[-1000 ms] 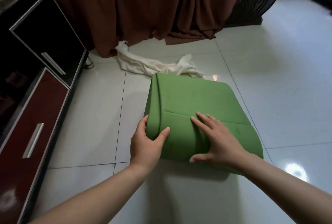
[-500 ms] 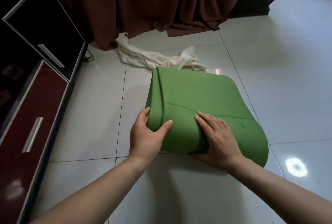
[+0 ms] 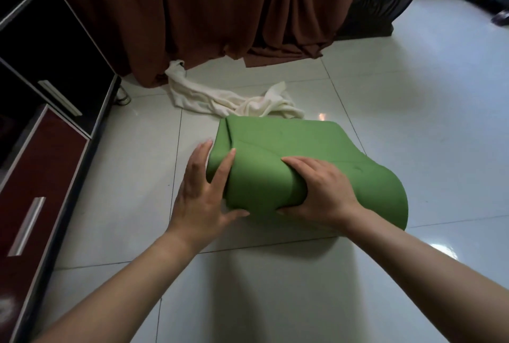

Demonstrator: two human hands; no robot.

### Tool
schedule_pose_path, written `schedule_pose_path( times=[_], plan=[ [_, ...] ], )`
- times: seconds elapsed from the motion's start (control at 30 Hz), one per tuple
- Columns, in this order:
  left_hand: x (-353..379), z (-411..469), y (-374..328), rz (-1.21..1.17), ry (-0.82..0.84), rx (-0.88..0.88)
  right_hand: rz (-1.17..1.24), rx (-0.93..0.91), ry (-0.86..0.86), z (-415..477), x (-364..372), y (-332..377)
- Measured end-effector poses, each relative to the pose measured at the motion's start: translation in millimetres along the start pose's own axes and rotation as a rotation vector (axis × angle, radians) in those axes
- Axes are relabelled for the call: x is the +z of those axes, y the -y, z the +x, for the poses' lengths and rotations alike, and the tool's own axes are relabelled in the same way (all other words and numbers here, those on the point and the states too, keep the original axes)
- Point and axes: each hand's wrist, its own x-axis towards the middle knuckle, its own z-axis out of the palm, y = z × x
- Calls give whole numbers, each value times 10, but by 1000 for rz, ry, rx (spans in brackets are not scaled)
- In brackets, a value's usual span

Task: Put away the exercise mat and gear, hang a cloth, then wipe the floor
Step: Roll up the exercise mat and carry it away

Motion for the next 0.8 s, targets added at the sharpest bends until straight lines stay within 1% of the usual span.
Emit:
schedule_pose_path(
  times=[0.13,0.2,0.33,0.47,0.63,0.8],
  plan=[
    [-100,222,105,123,132,262,-29,0,6,58,-49,69],
    [-157,282,80,142,157,279,-53,-6,42,114,-154,97],
    [-476,342,-42,8,142,186,-52,-1,156,223,-583,263],
    [-1240,342,-228,-130,208,66,20,25,311,288,-1303,642],
    [-2541,326,-542,-269,303,-136,105,12,468,329,-2412,1294],
    [-4126,376,-1061,-330,339,-318,163,-42,514,348,-3802,1958]
  ],
)
